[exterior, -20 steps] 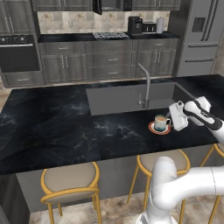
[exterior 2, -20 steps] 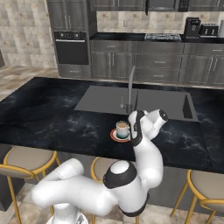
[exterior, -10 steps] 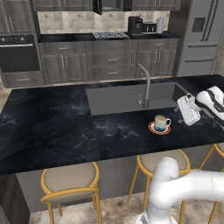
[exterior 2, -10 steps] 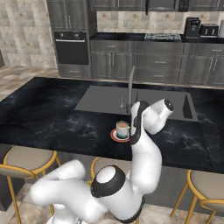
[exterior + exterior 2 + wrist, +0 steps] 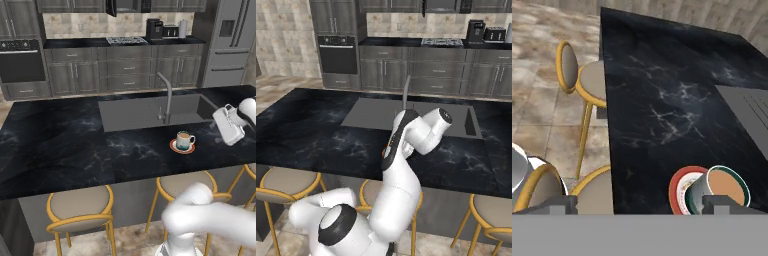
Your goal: Pick the cup of tea, navigate to the dining table, and place it on the saucer.
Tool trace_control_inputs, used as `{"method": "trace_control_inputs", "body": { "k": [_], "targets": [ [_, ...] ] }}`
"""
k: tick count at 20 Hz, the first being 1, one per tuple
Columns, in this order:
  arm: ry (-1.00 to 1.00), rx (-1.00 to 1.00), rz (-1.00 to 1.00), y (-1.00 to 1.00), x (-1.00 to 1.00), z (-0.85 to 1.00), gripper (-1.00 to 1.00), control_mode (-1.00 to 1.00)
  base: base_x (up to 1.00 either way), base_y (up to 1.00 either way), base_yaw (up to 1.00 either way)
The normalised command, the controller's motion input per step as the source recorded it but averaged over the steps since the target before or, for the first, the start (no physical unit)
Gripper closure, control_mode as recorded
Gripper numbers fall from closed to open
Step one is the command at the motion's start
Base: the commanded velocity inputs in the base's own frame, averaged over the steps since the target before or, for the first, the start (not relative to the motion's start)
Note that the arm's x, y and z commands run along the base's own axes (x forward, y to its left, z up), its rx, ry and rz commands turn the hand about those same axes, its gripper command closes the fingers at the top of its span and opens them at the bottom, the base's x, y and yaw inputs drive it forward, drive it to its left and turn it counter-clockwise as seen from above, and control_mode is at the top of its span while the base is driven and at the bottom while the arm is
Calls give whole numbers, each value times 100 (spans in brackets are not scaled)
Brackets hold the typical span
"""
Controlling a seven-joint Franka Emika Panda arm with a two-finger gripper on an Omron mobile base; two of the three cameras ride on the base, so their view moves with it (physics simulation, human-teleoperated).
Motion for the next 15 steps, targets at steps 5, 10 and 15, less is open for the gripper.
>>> {"method": "trace_control_inputs", "body": {
  "k": [5, 10, 15],
  "targets": [
    [0, 0, -21, 43, -100, 44, -100, -100, 0, 0, 0],
    [0, 0, -25, 43, -100, 45, -100, -100, 0, 0, 0],
    [2, -1, -25, 39, -100, 49, -100, -100, 0, 0, 0]
  ]
}}
